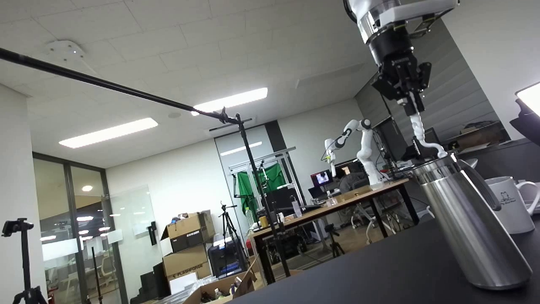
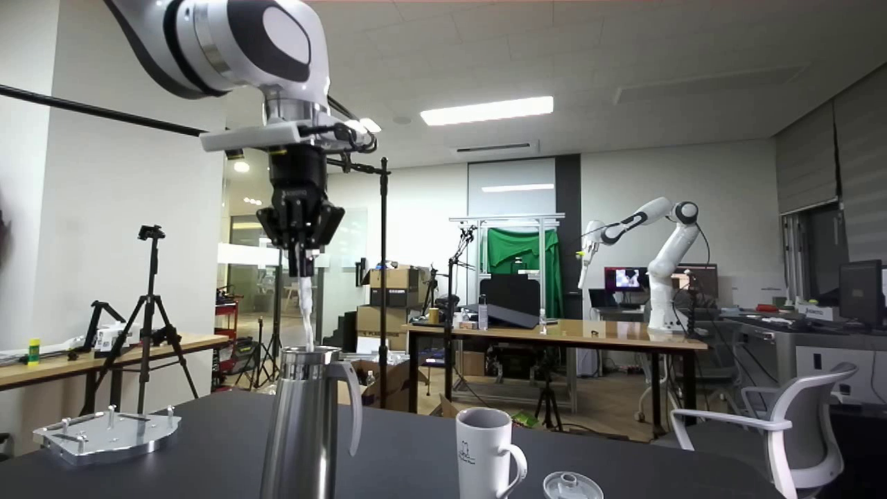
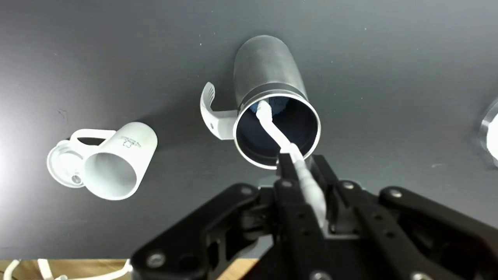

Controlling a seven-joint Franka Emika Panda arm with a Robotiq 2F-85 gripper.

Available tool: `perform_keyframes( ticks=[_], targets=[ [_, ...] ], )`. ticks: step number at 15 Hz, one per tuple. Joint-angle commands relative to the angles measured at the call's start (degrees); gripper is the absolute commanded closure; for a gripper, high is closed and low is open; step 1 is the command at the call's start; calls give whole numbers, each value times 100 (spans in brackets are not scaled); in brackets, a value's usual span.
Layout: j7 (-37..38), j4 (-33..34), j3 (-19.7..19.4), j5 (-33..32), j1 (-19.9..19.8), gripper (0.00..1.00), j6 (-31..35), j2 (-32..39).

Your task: Stir in the silver cup using the white rod.

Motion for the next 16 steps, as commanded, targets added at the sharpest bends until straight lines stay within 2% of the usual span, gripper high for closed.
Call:
perform_keyframes(
  ticks=[1,7,9,11,16],
  targets=[
    [246,306,61,-333,-142,96,-498,493],
    [312,934,201,-1214,-111,96,-2100,35],
    [295,1117,281,-1346,-83,96,-2348,-206],
    [223,1151,299,-1245,-52,96,-2257,-389],
    [277,633,171,-670,-47,96,-1087,-266]
  ],
)
